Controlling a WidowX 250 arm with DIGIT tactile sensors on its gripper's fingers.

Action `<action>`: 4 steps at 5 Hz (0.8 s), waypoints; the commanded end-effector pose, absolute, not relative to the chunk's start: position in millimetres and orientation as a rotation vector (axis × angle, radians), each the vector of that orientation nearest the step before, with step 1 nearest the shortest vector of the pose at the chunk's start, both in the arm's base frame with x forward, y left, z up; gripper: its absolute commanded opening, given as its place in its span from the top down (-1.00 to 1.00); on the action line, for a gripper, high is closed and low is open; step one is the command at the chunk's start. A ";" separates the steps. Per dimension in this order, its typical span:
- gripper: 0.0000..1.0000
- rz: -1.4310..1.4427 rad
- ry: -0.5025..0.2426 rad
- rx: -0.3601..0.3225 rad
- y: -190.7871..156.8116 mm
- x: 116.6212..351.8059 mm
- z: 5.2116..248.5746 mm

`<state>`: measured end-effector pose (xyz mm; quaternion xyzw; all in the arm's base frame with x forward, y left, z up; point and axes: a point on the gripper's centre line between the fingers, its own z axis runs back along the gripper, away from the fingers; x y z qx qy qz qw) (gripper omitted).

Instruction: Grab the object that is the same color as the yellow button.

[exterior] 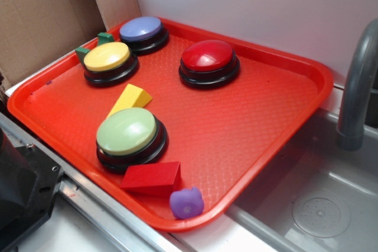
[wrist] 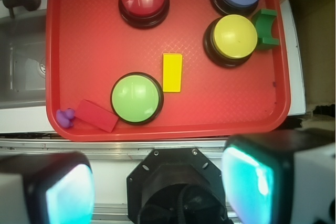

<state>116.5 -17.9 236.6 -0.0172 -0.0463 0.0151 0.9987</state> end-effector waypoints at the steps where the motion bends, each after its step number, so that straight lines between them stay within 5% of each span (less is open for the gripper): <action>1: -1.00 0.030 -0.093 -0.034 -17.9 116.5 236.6; 4: -1.00 0.072 -0.080 -0.050 -2.9 171.5 159.4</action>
